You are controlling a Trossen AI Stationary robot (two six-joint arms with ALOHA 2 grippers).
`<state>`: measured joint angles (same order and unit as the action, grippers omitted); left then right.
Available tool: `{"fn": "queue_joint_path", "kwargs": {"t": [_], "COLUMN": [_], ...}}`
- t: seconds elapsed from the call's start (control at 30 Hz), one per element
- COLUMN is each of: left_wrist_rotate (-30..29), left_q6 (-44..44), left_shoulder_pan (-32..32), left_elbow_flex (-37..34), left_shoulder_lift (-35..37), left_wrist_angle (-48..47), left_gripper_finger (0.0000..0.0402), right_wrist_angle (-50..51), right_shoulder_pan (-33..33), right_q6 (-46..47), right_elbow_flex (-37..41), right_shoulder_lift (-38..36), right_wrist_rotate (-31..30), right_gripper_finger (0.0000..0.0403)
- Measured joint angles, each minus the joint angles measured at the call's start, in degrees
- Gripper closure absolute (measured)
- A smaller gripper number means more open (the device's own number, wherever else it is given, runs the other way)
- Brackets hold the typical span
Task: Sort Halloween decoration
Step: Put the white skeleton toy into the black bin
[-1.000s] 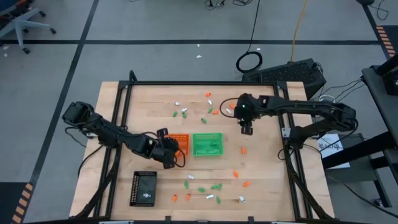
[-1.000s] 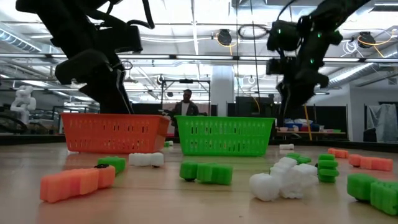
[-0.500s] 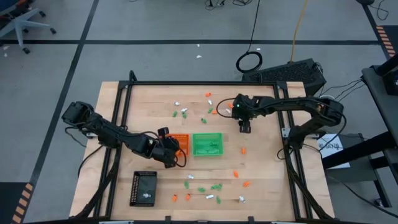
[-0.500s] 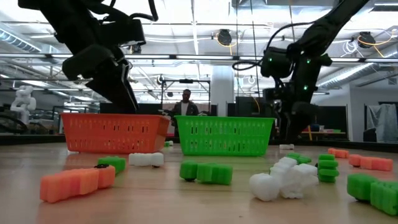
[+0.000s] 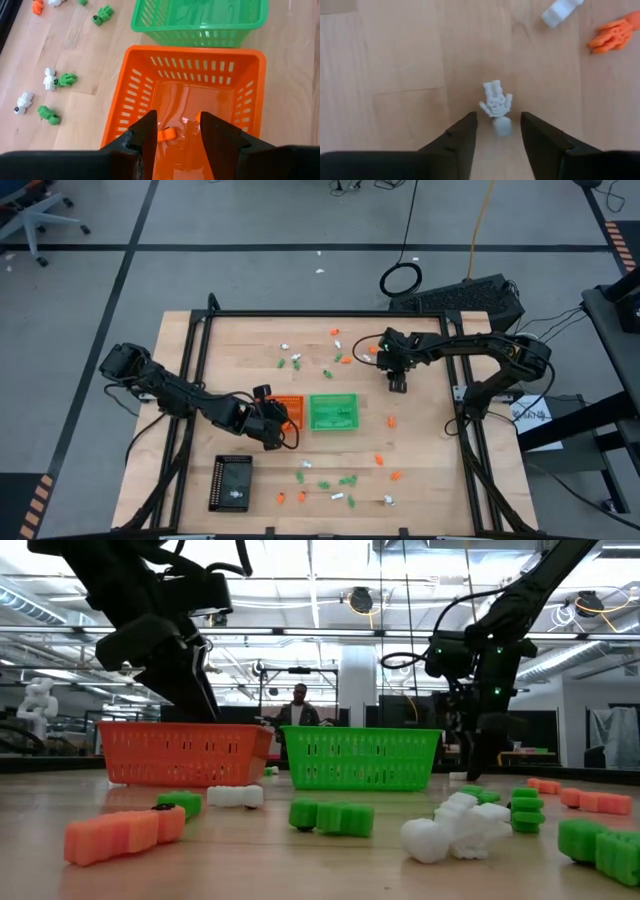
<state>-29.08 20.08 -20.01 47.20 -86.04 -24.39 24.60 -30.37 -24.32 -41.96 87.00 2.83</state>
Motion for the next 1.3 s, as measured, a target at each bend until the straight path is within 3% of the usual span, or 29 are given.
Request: {"fn": "queue_joint_path", "kwargs": {"t": [0.37,0.9,1.3], "left_wrist_rotate": [-0.42,0.0,-0.73], "left_q6": [-0.92,-2.45,-2.51], "left_shoulder_pan": [0.0,-0.07,-1.58], "left_elbow_flex": [-0.02,1.93,3.67], "left_shoulder_lift": [0.0,0.0,0.0], "left_wrist_angle": [0.59,1.15,1.21], "left_gripper_finger": [0.0256,0.0256,0.0256], "right_wrist_angle": [0.0,0.55,0.57], "right_shoulder_pan": [0.07,4.02,11.82], "right_q6": [2.07,5.84,11.91], "right_elbow_flex": [0.29,0.58,0.49], "right_shoulder_lift": [0.0,-3.62,-9.3], "right_wrist_rotate": [0.68,0.28,0.26], "right_gripper_finger": [0.0392,0.0398,0.0398]}}
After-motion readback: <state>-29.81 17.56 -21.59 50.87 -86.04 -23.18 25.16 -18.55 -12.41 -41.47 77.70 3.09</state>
